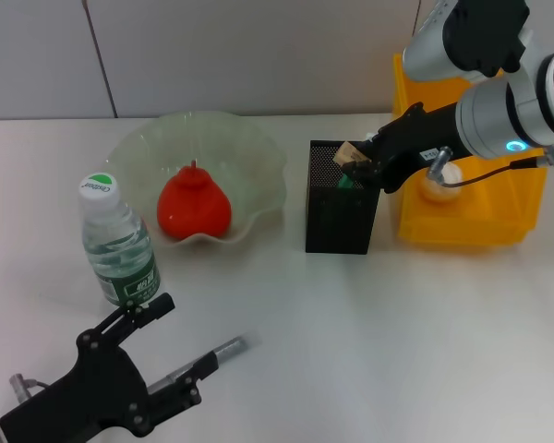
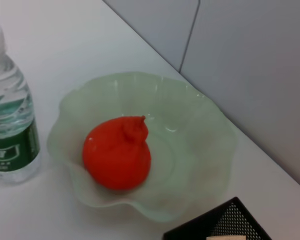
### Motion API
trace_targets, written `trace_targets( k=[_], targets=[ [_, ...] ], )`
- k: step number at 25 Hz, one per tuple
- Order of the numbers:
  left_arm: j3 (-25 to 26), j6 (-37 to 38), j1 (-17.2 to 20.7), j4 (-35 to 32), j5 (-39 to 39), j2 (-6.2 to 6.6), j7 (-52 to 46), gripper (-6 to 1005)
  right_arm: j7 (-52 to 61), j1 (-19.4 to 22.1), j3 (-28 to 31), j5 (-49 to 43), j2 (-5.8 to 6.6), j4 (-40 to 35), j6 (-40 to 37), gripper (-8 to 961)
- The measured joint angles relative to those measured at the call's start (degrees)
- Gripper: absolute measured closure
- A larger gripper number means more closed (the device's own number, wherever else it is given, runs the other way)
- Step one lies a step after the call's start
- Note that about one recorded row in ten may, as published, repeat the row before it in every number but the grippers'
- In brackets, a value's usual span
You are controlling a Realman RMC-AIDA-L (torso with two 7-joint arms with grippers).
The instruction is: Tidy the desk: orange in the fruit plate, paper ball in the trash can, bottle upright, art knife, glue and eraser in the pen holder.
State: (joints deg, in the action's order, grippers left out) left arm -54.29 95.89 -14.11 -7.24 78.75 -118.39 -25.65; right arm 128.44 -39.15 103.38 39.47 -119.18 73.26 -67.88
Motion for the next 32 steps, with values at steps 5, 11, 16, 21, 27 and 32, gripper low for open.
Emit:
trace_targets(
  k=[5,11,16,21,27,32],
  targets=[
    [-0.05,0.01,-0.54,-0.16,0.0,0.04,-0.55,173,-0.1,-0.41,-0.03,-0.06,0.0,-1.53,1.35,650],
    [-0.96,0.0,-1.42,-0.64,0.0,0.09,-1.24,173,-0.45,-0.42,-0.07,-0.19,0.0,-1.79,2.82,644],
    [-1.46,-0.27,-1.81,-0.75,0.0,0.01,-1.5,172,-0.62,-0.66,-0.14,-0.19,0.0,-3.49,4.26,639],
    [-1.56,-0.08,-1.88,-0.76,0.0,0.0,-1.52,173,-0.65,-0.86,-0.81,-0.18,0.0,-4.31,4.62,634],
    [-1.57,-0.06,-1.89,-0.76,0.0,0.0,-1.7,172,-0.28,-0.19,-0.64,0.37,0.0,-2.98,4.01,628],
    [-1.54,-0.06,-1.89,-0.76,0.0,0.0,-2.15,173,-0.26,0.79,-0.85,0.47,-0.06,-1.63,3.84,522]
  ],
)
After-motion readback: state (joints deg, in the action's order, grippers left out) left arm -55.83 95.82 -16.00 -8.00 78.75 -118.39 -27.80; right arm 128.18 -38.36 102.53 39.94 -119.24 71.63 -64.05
